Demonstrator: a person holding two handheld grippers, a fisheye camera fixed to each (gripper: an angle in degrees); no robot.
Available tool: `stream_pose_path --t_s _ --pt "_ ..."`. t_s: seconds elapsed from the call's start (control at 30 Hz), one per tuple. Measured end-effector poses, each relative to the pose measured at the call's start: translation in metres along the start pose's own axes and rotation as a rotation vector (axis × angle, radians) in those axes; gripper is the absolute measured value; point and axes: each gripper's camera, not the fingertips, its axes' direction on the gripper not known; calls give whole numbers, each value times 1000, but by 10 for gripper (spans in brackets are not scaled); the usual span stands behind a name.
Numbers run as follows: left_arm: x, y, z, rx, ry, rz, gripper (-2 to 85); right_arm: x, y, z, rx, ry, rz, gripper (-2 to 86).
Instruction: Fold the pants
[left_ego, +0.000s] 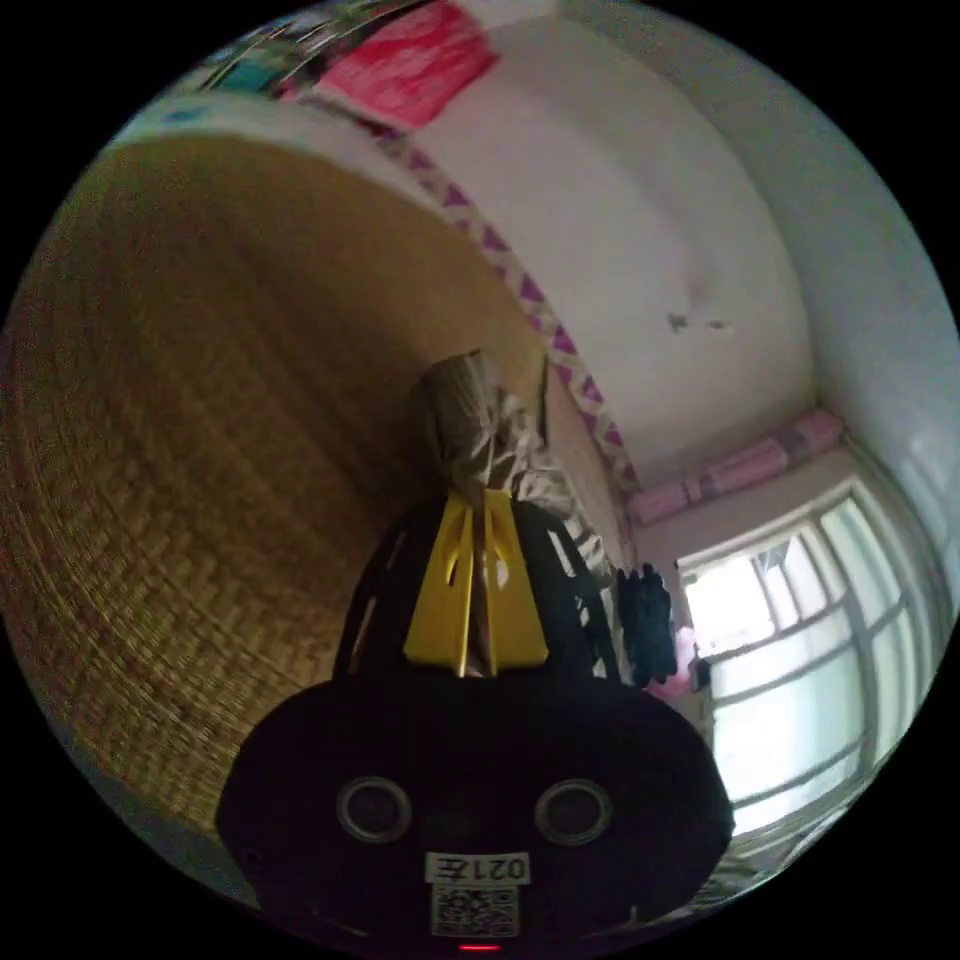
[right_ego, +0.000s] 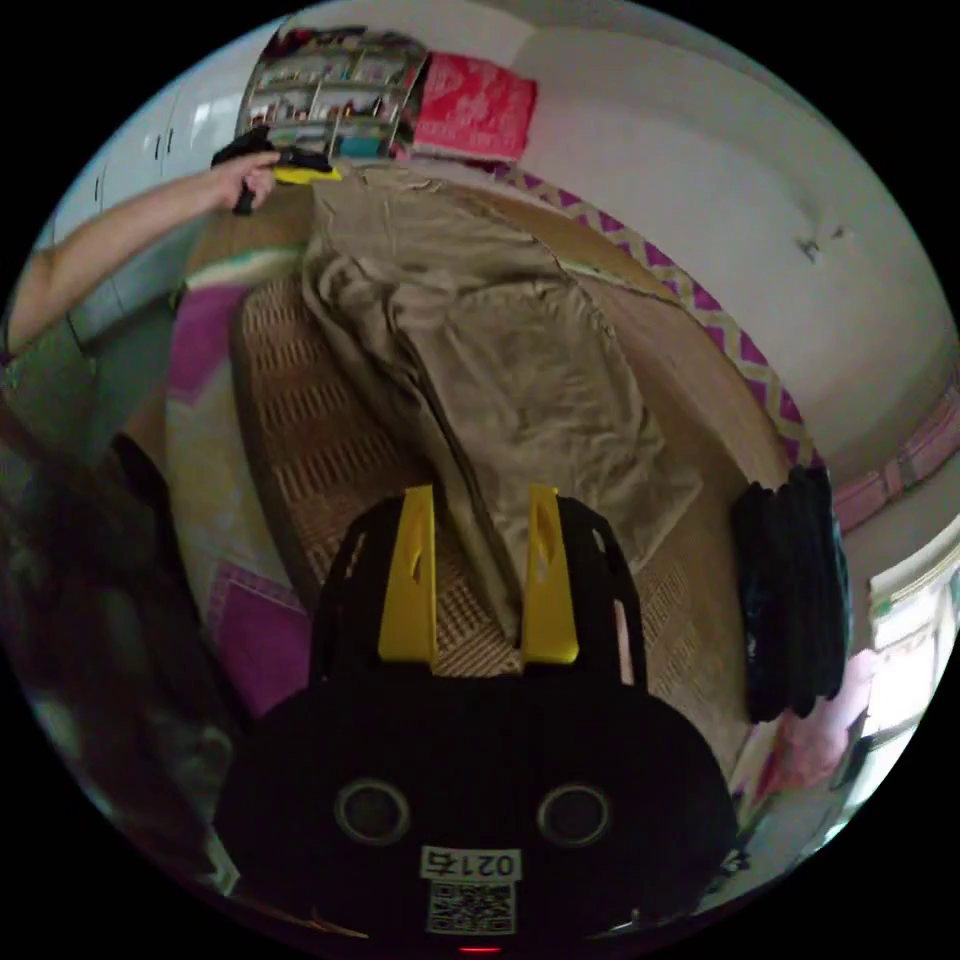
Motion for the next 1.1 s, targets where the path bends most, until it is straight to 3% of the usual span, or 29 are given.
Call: stream_pose_path --t_s 0.07,0.23,0.37,0.5,0.67,0.9,1.1 --pt "-24 -15 -8 -3 64 -7 -9 2 -1 0 7 -4 8 76" --pt "-31 -59 -44 2 -22 90 -9 10 -18 5 -9 -3 -41 13" --pt "-57 -81 -66 11 -31 91 -9 23 -35 -15 -66 -144 -38 33" --pt "-81 -97 -87 51 19 106 -9 40 -60 -62 180 -365 34 58" --pt "-97 -119 -103 57 21 101 -9 1 -126 -36 143 -325 -83 100" --pt "-110 -145 -121 62 12 112 -9 -6 -168 -4 67 -297 -102 81" --pt "-116 -161 -128 65 9 118 -9 49 -168 -7 112 -455 84 42"
